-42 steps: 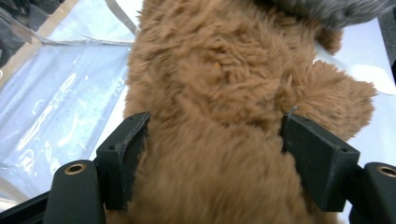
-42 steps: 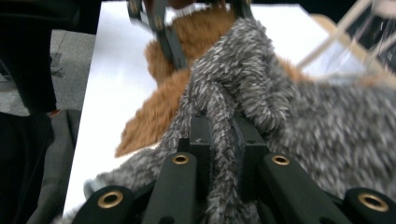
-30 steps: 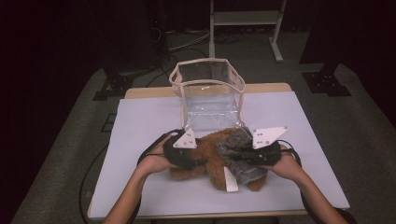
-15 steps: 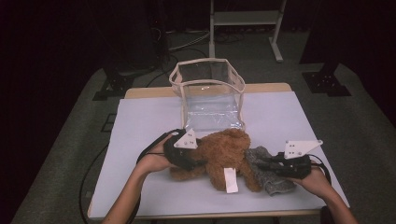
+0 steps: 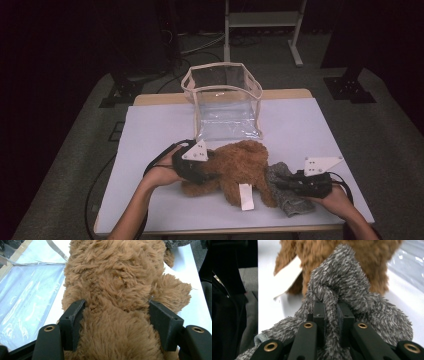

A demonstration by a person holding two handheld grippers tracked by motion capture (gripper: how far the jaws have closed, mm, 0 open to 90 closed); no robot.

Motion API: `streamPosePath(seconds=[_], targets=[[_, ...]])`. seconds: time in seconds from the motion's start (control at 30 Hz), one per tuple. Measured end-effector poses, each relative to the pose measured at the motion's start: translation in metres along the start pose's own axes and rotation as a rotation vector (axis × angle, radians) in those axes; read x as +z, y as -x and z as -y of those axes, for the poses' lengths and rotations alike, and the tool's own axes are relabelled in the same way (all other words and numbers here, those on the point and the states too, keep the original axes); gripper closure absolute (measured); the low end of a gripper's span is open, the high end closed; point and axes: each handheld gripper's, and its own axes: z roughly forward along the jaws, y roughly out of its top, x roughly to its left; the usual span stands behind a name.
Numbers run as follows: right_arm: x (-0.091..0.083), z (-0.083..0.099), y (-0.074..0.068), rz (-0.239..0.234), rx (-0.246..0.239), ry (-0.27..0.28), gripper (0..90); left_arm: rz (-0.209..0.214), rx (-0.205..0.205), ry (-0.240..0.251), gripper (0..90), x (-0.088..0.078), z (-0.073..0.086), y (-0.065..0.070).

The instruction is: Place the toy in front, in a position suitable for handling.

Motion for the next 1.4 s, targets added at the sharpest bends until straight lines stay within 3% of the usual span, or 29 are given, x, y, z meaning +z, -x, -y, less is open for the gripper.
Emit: streamPosePath(seconds=[0.13, 0.23, 0.4, 0.53, 0.63, 0.73, 0.87, 1.0, 1.17, 1.2, 1.27, 1.4], targets=[[-0.008, 0.004, -0.001, 0.014, -0.004, -0.037, 79.4, 0.012, -0.002, 0.001, 32.7, -0.001, 0.000, 0.001], [-0.014, -0.007, -0.001, 0.019, -0.020, 0.001, 79.4, 0.024, 0.006, 0.000, 32.7, -0.001, 0.000, 0.002], [-0.017, -0.052, -0.002, 0.014, -0.100, 0.098, 79.4, 0.037, 0.025, -0.004, 32.8, -0.001, -0.003, 0.007], [-0.004, -0.089, -0.002, 0.006, -0.165, 0.129, 79.4, 0.043, 0.045, -0.008, 32.7, 0.000, -0.004, 0.012], [0.011, -0.100, 0.001, 0.000, -0.182, 0.108, 79.4, 0.041, 0.051, -0.010, 32.6, 0.000, -0.004, 0.015], [0.022, -0.092, 0.003, -0.020, -0.168, 0.084, 79.5, 0.043, 0.047, 0.002, 32.4, -0.003, -0.001, 0.014], [0.019, -0.073, -0.001, -0.032, -0.136, 0.081, 79.4, 0.043, 0.021, 0.023, 31.8, -0.003, 0.000, 0.014], [0.011, -0.063, -0.005, -0.008, -0.134, 0.040, 79.4, 0.036, 0.029, 0.018, 32.4, 0.000, -0.002, 0.015], [0.008, -0.083, -0.011, 0.004, -0.192, 0.045, 79.4, 0.037, 0.044, 0.008, 34.8, 0.005, -0.006, 0.015], [0.015, -0.100, -0.013, 0.002, -0.231, 0.039, 79.4, 0.039, 0.049, 0.004, 34.8, 0.007, -0.008, 0.015], [0.027, -0.116, -0.012, -0.013, -0.263, 0.034, 79.3, 0.037, 0.050, 0.006, 34.7, 0.008, -0.008, 0.014], [0.052, -0.135, -0.010, -0.040, -0.303, -0.002, 79.3, 0.036, 0.042, 0.008, 33.6, 0.006, -0.006, 0.013]])
